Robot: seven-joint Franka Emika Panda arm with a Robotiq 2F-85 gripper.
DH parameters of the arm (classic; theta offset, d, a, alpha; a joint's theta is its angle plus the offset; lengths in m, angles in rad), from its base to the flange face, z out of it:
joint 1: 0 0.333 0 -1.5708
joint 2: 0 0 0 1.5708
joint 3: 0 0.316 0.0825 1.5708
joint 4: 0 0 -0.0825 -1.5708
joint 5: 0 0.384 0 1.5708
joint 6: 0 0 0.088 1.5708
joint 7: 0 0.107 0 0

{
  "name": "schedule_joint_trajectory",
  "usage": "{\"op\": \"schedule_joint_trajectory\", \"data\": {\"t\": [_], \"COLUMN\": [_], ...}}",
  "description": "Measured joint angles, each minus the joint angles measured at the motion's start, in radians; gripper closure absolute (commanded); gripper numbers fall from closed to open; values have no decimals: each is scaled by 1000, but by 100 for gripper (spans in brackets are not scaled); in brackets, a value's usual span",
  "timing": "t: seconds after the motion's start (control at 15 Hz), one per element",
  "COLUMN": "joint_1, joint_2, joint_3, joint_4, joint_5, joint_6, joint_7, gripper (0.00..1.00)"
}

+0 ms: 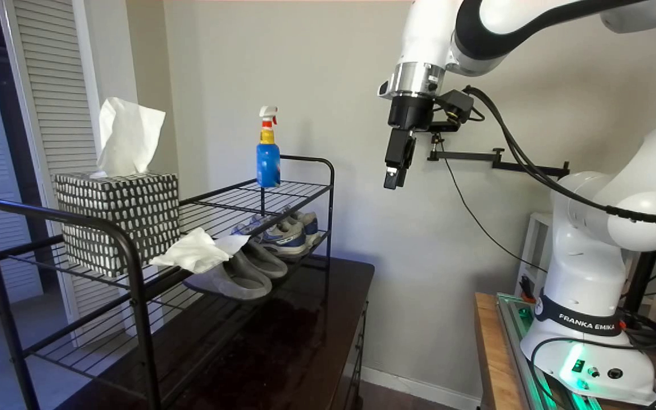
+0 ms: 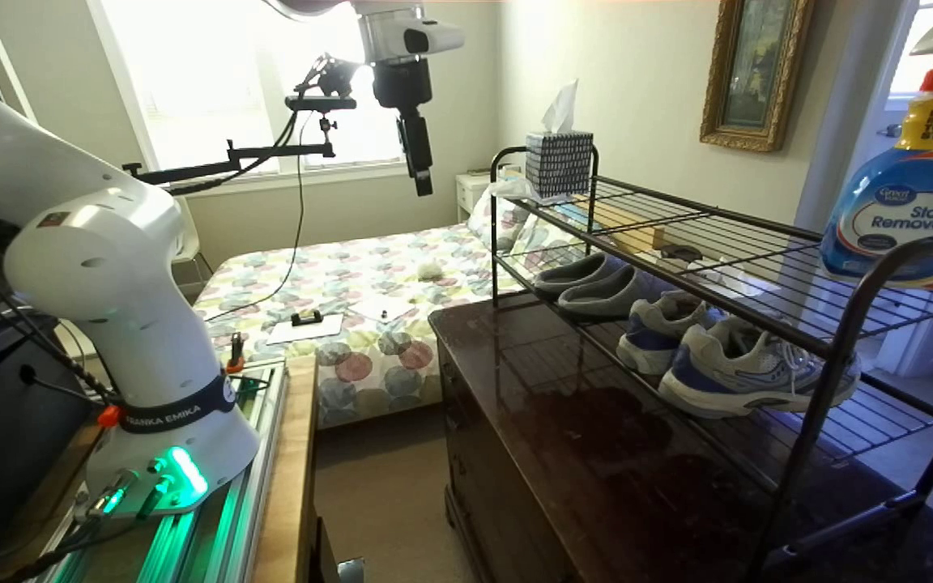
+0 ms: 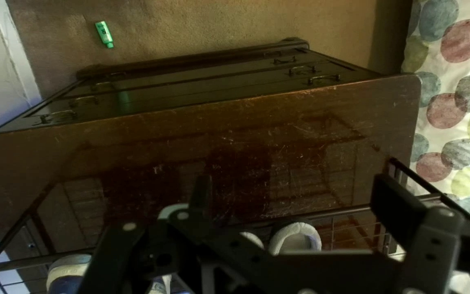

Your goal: Move the blue sneakers

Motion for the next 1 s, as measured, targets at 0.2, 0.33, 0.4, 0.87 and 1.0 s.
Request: {"op": "schedule_joint_trajectory", "data": {"t": [0.2, 0.33, 0.4, 0.87, 1.0], "joint_1": [-22, -44, -58, -204, -248], "joint_2": [-1, -2, -4, -3, 7], "joint_3": [10, 36, 54, 103, 93], "joint_4": [-24, -45, -57, -147, -172], "joint_5": [-1, -13, -27, -217, -231], "joint_6": [104, 188, 227, 398, 420], "joint_7": [44, 100, 132, 208, 209], "gripper": [0, 0, 0, 0, 0]}}
